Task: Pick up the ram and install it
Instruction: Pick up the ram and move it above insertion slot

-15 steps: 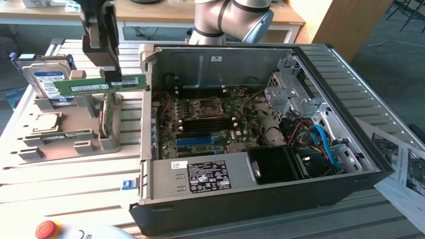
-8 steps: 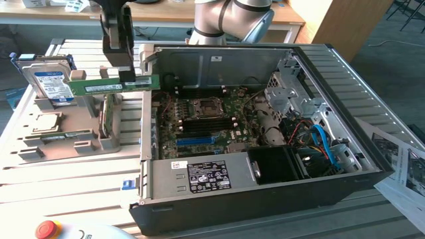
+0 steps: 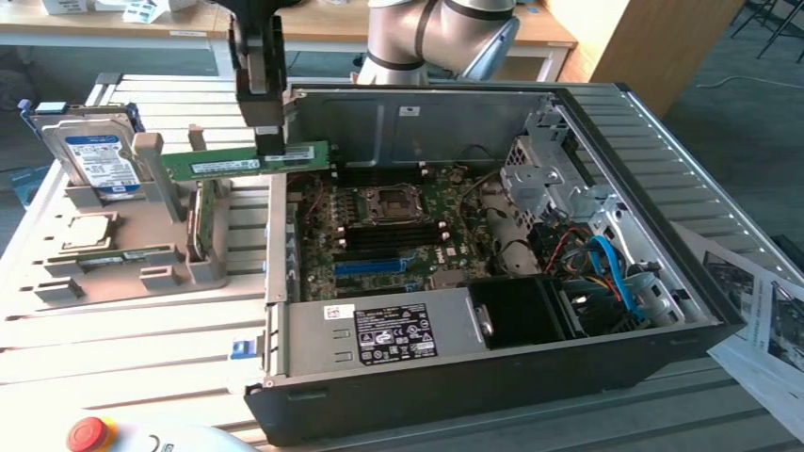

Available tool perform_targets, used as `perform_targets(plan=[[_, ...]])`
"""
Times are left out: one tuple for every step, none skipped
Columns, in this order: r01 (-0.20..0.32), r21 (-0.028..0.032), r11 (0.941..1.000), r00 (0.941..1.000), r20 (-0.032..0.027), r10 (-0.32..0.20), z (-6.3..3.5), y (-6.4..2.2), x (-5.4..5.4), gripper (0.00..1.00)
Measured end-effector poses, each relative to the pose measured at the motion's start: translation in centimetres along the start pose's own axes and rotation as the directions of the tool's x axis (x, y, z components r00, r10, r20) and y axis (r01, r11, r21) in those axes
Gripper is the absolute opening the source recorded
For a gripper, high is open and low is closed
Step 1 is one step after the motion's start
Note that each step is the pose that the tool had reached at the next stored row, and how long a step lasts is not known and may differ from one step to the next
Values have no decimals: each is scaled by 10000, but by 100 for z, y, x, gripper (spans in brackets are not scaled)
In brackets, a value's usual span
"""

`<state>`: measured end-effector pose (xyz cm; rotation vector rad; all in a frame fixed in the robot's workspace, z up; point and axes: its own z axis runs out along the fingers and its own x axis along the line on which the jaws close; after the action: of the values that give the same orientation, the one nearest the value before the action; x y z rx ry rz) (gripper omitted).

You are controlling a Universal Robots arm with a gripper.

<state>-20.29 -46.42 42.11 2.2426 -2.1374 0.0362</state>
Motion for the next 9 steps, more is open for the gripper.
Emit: perform_targets(plan=[[0,-1,10000,10000,0,0,-1,-31,3,12],[1,-1,10000,10000,0,-1,-1,-61,6,12],[0,-1,10000,10000,0,0,-1,-89,8,12],[-1,-1,10000,10000,0,1,-2,-118,10,12],[-1,-1,10000,10000,0,1,-2,-146,12,12],[0,-1,10000,10000,0,0,-2,-175,15,12],[1,-1,10000,10000,0,-1,-2,-205,17,12],[1,-1,10000,10000,0,-1,-3,-234,20,12],[1,-1,10000,10000,0,-1,-3,-267,23,12]])
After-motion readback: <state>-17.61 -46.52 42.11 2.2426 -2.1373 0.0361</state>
